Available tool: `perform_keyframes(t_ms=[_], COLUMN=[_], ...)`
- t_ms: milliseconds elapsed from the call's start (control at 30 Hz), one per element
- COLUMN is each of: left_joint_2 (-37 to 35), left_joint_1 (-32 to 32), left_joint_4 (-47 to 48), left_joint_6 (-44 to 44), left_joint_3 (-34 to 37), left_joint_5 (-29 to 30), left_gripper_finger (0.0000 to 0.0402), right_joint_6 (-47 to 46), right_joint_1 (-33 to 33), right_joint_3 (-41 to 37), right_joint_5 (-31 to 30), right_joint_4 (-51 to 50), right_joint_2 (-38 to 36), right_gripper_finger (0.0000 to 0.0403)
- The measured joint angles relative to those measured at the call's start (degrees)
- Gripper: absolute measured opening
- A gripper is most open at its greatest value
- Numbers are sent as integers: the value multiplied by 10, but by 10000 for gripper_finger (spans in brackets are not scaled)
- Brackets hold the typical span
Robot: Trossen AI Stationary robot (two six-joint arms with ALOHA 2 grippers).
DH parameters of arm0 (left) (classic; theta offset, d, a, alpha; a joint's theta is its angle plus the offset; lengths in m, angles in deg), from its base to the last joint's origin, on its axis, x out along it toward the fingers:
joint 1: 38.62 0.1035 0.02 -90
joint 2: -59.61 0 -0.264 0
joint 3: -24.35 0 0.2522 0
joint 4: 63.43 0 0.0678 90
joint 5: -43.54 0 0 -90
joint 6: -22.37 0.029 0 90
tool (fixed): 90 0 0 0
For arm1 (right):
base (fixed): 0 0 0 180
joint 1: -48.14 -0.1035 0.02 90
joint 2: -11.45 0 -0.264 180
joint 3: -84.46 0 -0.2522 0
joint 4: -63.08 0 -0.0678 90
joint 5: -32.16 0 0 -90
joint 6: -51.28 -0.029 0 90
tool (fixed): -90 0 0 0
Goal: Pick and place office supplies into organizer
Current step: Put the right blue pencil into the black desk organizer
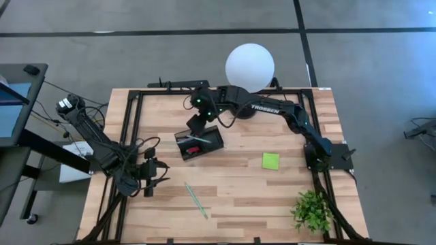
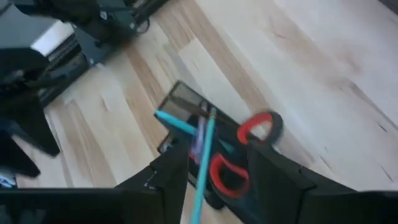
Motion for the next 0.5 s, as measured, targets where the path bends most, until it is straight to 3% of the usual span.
perform_keyframes(t_ms=[233, 367, 500], left_joint_2=[0, 0, 0], left_joint_1=[0, 0, 0], left_joint_4=[26, 25, 25], left_joint_6=[-28, -31, -32], left_joint_3=[0, 0, 0], left_joint_5=[0, 0, 1], left_gripper_finger=[199, 199, 199], right_joint_6=[-1, -1, -1], right_joint_1=[-30, -101, -173], right_joint_3=[1, -6, -23], right_joint_5=[-9, -90, -186], right_joint_4=[-78, -91, -92], right_joint_2=[-55, -59, -36], right_gripper_finger=[136, 92, 23])
